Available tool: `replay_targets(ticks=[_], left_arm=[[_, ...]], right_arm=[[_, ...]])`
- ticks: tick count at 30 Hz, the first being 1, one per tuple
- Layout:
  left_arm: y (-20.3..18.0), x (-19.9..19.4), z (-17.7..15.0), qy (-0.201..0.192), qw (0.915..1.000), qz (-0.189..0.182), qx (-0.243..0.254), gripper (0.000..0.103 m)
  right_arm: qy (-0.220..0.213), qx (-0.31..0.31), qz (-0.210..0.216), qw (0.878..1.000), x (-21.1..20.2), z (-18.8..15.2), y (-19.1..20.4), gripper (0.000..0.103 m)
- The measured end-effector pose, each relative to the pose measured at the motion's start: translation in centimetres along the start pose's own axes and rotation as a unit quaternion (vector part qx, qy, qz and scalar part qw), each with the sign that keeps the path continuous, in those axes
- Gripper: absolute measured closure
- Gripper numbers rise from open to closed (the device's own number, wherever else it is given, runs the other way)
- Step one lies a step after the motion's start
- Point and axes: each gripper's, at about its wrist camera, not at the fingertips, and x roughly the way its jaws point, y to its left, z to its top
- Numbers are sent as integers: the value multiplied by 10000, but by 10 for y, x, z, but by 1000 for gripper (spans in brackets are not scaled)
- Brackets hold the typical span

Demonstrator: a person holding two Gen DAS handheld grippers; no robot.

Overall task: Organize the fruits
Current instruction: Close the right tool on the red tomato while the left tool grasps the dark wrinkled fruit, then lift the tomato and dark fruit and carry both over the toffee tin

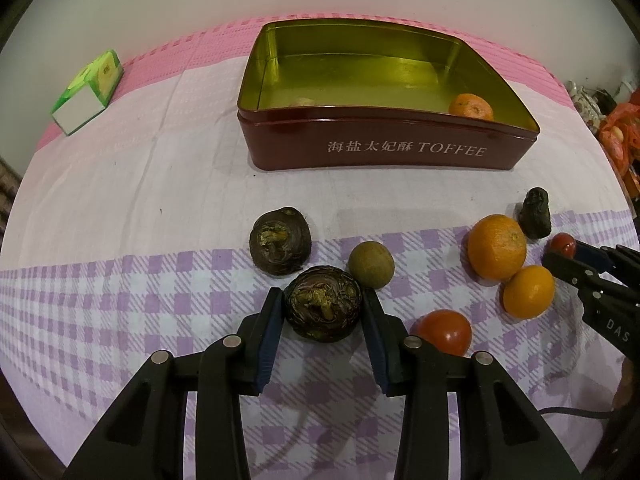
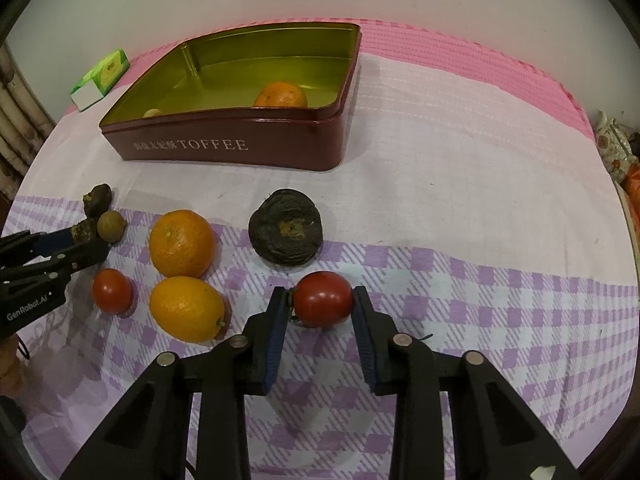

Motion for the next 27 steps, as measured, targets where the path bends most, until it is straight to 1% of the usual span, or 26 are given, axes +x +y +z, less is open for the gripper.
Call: replay_targets(ticks=[6,14,27], left_arm=[[0,-2,0,-21,10000,24,-65,63],[-1,-6,0,-82,10000,3,-23,63],[4,-20,-3,-186,9997,-169,-64,63]], right_arm=[[-16,-10,-10,10000,-1,0,-4,74],[15,52,23,10000,-6,-1,-7,75],[-138,14,78,9999,-24,4,-2,75]])
